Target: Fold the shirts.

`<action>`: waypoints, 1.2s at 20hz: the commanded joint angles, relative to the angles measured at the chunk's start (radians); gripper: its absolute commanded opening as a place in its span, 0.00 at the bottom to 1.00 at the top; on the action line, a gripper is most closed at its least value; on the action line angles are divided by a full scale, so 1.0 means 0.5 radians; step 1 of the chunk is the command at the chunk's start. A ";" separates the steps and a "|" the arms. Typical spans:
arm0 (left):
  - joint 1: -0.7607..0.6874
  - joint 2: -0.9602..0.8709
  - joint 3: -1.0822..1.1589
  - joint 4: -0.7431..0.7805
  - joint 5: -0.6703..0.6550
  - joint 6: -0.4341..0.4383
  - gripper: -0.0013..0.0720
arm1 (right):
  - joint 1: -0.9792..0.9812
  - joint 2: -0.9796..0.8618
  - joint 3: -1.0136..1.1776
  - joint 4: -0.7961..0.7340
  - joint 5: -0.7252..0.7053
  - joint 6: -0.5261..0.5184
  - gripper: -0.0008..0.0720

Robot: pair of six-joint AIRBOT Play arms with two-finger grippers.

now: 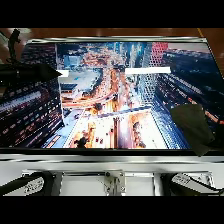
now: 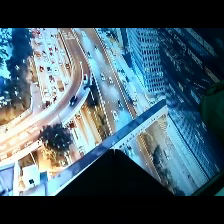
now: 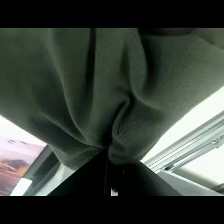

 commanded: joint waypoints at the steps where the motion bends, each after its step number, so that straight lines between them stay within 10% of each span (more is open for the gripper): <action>1: -0.002 -0.001 -0.001 0.000 0.001 -0.001 0.07 | -0.046 0.040 -0.364 0.000 -0.240 0.017 0.10; 6: -0.002 -0.001 -0.001 0.000 0.002 -0.001 0.07 | -0.046 0.045 -0.457 -0.118 -0.350 0.069 0.22; 8: -0.002 -0.001 -0.001 0.000 0.002 0.000 0.07 | -0.046 0.045 -0.430 -0.290 -0.231 0.018 0.96; 15: -0.019 -0.030 -0.001 0.052 0.002 -0.002 0.07 | 0.062 0.134 0.411 -0.320 0.031 -0.146 0.96; 21: -0.639 -0.159 0.021 1.643 -0.088 -0.839 0.07 | 0.928 0.425 0.726 -0.106 -0.756 -0.116 0.96; 22: -0.748 -0.192 0.026 1.805 -0.082 -0.893 0.11 | 1.097 0.388 0.703 -0.155 -0.684 -0.076 0.96; 24: -0.873 -0.272 0.050 1.884 -0.089 -0.903 0.84 | 1.329 0.266 0.664 -0.169 -0.520 -0.029 0.96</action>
